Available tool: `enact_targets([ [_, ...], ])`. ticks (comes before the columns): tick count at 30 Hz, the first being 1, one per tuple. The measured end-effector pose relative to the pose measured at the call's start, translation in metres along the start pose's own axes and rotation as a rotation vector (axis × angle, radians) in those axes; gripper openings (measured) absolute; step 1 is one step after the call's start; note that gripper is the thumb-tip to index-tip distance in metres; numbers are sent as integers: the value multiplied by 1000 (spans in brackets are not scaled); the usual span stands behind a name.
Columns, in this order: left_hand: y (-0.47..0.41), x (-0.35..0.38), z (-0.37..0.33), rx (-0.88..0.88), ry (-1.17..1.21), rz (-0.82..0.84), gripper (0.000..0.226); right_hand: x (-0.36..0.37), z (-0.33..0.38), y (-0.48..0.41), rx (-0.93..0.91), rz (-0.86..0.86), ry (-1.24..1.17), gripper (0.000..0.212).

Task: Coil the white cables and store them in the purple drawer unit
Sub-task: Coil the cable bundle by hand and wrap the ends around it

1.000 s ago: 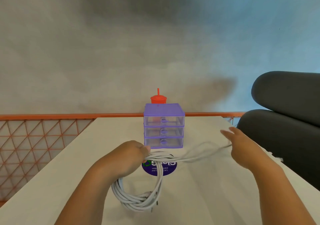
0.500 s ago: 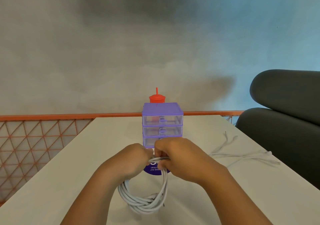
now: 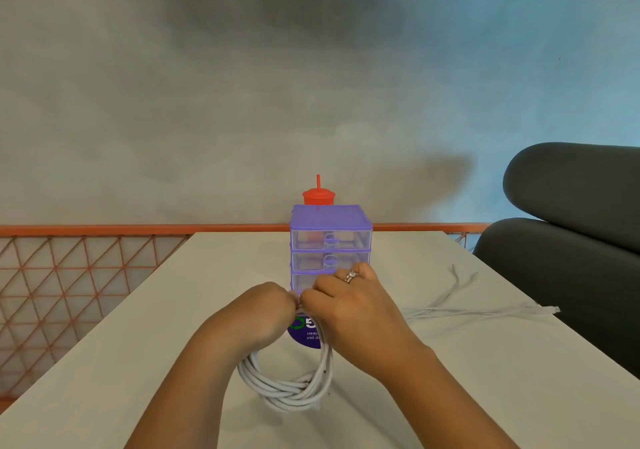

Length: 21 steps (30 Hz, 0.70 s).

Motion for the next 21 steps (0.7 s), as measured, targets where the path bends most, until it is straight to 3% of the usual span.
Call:
enact_targets([
  [4, -4, 4, -2, 28, -40, 41, 31, -3, 0, -2, 72, 147, -144, 11],
  [8, -2, 8, -4, 66, -82, 87, 36, 1, -8, 3, 197, 340, -210, 21],
  [12, -12, 11, 2, 26, -33, 41, 25, 1, -11, 3, 210, 326, -242, 16],
  [16, -18, 13, 1, 39, -76, 23, 29, -3, -15, 1, 147, 232, -241, 17],
  [21, -22, 19, -3, 75, -69, -9, 30, -7, -23, 6, 221, 227, -314, 24],
])
Point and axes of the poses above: each hand's wrist, its own y-axis away from the middle knuckle, its own x-axis out of the palm, z = x × y, the point moved 4 cm from there along -y, towards the middle knuckle, and after that the axes turned 13 degrees about -y, right-handed, at the moved point
